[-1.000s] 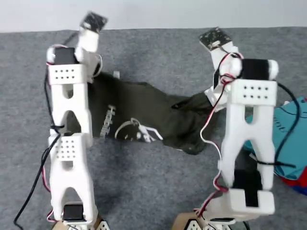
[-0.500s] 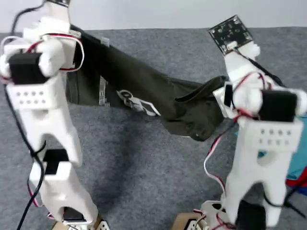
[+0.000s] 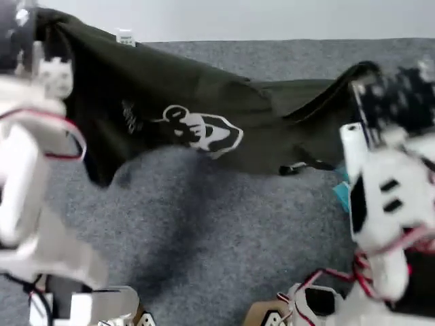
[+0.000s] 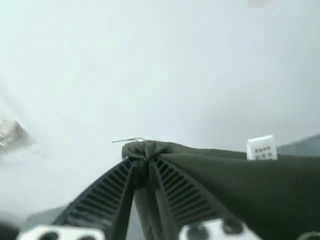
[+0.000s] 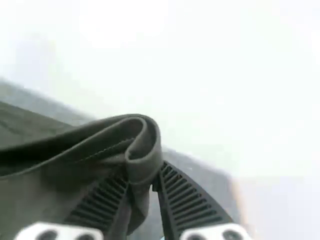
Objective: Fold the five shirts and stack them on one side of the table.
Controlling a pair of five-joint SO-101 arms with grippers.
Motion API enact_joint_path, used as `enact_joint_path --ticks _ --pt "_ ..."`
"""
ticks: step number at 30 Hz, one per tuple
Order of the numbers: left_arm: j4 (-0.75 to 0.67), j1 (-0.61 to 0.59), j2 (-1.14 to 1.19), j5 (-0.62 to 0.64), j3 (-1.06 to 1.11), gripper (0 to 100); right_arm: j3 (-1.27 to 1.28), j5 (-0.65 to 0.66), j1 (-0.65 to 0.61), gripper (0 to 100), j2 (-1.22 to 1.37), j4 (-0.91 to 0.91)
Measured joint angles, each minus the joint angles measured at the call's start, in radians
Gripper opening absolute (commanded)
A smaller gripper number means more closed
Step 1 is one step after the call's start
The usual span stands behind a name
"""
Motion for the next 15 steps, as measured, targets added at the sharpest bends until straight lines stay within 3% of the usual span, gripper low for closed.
enact_joint_path --ticks 15 --pt "0.000 0.000 -0.310 -0.060 -0.002 0 -0.002 0.215 0.011 1.0 -0.229 -0.061"
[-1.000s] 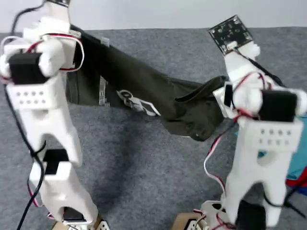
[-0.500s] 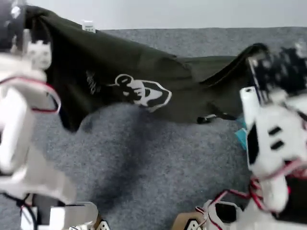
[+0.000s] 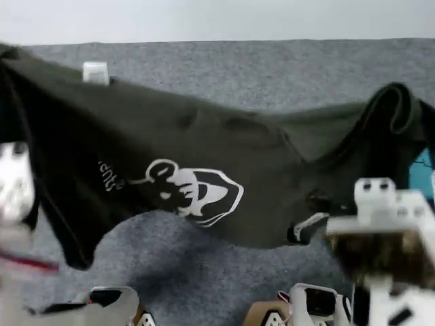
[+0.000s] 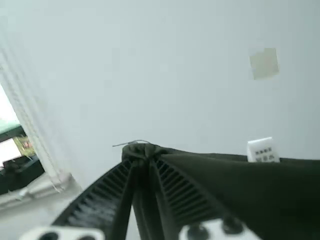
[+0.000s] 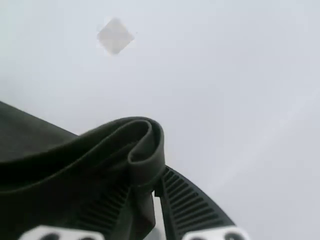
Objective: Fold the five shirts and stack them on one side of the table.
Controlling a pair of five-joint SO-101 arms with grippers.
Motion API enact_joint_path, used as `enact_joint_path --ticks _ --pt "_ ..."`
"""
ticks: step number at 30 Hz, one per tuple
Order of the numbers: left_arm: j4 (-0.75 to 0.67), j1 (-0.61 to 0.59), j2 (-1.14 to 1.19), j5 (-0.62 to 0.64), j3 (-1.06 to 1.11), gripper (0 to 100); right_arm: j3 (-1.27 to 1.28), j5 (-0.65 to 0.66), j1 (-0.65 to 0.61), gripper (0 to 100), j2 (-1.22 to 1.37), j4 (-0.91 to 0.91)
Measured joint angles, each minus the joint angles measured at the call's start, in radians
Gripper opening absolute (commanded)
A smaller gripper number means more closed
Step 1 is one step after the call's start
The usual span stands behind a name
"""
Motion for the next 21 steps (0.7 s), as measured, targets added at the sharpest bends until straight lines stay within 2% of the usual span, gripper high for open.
enact_joint_path --ticks 9,12,16,21 --pt "0.000 0.000 -0.152 -0.006 -0.003 0 -0.002 0.133 0.005 1.0 -0.152 -0.043" --pt "0.000 0.000 -0.180 -0.006 -0.006 0 -0.009 0.184 0.057 1.0 -0.166 -0.106" --pt "0.000 0.000 -0.186 -0.011 -0.006 0 -0.020 0.201 0.121 1.0 -0.166 -0.213" --pt "0.000 0.000 -0.186 -0.025 -0.006 0 -0.020 0.203 0.133 1.0 -0.166 -0.252"
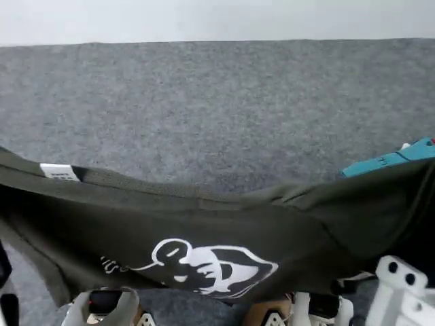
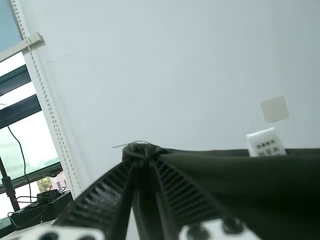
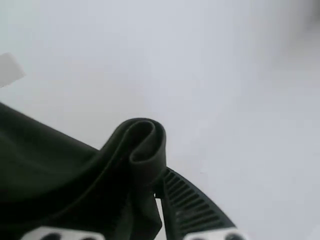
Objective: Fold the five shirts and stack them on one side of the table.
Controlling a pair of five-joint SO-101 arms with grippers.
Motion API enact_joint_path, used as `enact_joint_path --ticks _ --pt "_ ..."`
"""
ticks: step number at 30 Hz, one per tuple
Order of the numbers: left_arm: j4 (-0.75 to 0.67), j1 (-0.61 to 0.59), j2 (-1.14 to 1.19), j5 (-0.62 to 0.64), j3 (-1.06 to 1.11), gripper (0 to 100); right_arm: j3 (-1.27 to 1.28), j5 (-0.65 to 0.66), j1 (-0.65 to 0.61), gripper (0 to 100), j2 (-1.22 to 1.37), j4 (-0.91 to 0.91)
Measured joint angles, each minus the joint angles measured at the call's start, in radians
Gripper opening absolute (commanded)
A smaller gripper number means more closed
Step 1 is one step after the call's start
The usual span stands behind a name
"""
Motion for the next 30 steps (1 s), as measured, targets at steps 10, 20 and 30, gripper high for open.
enact_joint_path --ticks 10,20,30 --pt "0.000 0.000 -0.003 0.000 0.075 0 0.000 0.020 0.002 1.0 0.002 -0.011" --pt "0.000 0.000 -0.003 0.000 0.209 0 0.000 0.091 0.002 1.0 0.104 -0.167" --pt "0.000 -0.052 -0.003 0.000 0.259 0 0.066 0.098 -0.061 1.0 0.118 -0.095"
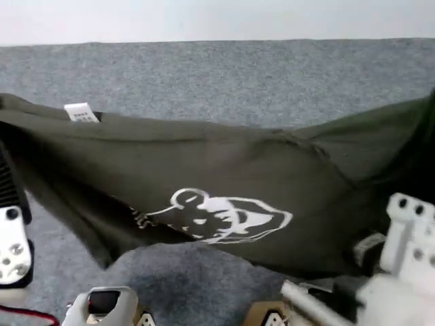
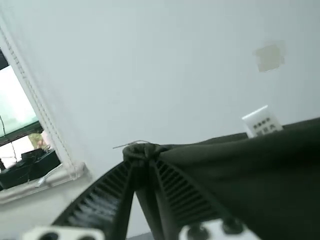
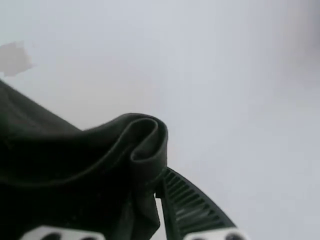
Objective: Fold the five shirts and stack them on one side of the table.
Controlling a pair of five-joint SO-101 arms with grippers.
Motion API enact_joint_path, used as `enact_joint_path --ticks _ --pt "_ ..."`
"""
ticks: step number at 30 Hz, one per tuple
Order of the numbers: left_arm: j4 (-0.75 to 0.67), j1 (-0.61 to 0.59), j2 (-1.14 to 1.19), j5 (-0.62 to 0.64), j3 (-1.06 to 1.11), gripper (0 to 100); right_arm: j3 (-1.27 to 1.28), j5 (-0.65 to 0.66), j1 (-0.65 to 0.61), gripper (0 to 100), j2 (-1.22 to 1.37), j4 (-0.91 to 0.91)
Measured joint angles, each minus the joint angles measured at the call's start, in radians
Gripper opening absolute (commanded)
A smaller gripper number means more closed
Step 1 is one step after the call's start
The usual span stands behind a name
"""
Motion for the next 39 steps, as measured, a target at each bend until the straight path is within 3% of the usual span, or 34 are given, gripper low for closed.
enact_joint_path --ticks 7,13,21,26,31,39 --pt "-0.069 -0.048 0.002 0.000 0.338 0 0.270 0.000 -0.055 1.0 0.003 0.000" --pt "-0.299 -0.048 0.012 0.000 0.756 0 0.651 0.000 -0.058 1.0 0.015 -0.229" --pt "-0.847 -0.048 0.017 0.000 1.416 0 1.218 0.002 -0.153 1.0 0.051 -0.701" --pt "-1.260 -0.026 0.087 0.000 1.726 0 1.292 0.002 -0.169 1.0 0.186 -0.899" --pt "-1.453 -0.023 0.239 0.005 1.738 0 1.287 0.002 -0.169 1.0 0.353 -1.040" --pt "-1.490 -0.021 0.583 0.005 1.448 0 1.056 -0.020 -0.169 1.0 0.651 -1.077"
